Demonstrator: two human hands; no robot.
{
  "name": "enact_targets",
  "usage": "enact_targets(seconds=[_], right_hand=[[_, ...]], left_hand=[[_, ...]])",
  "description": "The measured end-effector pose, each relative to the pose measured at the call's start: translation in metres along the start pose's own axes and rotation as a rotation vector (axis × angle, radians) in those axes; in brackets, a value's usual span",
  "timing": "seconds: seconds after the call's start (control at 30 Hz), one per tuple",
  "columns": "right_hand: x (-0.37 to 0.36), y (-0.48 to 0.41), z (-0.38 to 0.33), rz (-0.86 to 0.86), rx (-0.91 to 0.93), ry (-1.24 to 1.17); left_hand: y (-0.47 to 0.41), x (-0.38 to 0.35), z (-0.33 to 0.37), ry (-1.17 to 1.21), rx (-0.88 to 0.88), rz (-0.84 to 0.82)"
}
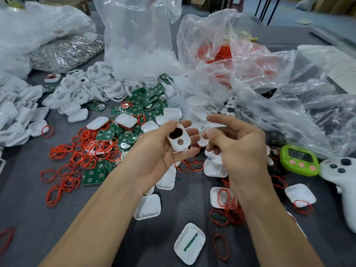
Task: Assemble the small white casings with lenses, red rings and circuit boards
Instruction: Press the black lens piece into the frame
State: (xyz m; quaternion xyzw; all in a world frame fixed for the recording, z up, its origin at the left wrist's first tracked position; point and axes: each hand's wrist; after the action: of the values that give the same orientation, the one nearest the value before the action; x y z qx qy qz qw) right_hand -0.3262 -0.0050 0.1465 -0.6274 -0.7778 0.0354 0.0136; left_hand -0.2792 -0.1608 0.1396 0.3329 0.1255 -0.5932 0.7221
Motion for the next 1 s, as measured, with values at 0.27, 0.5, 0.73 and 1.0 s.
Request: enact_targets(seconds=[0.27,0.5,0.73,1.0], right_hand=[[-0.001,0.002,0.004,-0.016,-0.02,0.156],[-0.001,0.0,0.005,-0.02,-0.044,0.164],[-0.001,-0.001,0.009,0.046,-0.031,0.164],[-0.006,-0.002,0.015,0.038,-0.081,0.261]], left_hand=[[0.001,0.0,0.002,0.142,0.004,-0.077],[-0.001,-0.001,-0.006,-0.184,-0.106,-0.004],[0.002,-0.004,-0.013,-0.373,-0.209,0.01],[0.002,-0.01,-0.018,-0.571,-0.321,-0.007]])
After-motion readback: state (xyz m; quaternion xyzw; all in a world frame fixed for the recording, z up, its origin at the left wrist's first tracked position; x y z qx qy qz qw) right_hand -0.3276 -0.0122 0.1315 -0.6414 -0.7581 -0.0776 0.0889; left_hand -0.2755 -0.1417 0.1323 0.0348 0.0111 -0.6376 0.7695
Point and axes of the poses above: each hand's wrist, its own y-axis away from the middle knuckle, its own x-axis out of the back of the hand, z = x × y, and after that the axes turned 2 degrees about -z, right-handed
